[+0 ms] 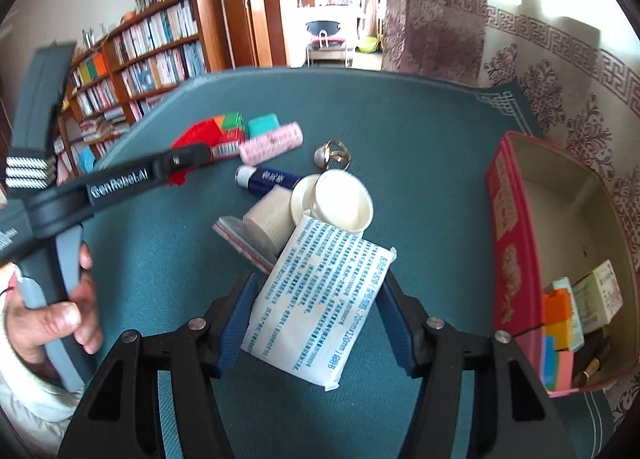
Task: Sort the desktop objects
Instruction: 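Grasp the white gauze packet with the right tool while the left tool holds the red brick, then carry red brick and white gauze packet into the pink tin and open both tools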
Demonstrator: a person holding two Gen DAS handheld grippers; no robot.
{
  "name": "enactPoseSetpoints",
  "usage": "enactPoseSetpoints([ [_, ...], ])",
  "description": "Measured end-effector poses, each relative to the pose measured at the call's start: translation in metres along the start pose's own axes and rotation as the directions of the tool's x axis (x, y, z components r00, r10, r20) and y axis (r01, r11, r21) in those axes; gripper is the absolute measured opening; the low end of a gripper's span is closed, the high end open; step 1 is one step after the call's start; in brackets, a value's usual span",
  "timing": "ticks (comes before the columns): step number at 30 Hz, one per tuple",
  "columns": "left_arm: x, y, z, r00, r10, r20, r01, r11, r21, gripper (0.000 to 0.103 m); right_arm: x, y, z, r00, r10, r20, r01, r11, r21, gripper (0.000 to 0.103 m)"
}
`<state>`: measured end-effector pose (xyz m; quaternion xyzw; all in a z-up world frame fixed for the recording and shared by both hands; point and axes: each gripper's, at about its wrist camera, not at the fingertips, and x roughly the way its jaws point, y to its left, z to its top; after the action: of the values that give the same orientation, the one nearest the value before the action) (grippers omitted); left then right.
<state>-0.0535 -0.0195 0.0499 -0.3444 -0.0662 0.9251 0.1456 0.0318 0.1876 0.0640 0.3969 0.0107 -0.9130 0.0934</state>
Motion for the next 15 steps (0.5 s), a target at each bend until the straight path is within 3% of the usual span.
enactPoseSetpoints([
  [15,-0.004,-0.022,-0.006,1.0,0.007,-0.008,-0.007,0.999,0.032,0.034,-0.044,-0.051,-0.006,0.989,-0.093,0.119,0.076,0.987,0.14,0.065],
])
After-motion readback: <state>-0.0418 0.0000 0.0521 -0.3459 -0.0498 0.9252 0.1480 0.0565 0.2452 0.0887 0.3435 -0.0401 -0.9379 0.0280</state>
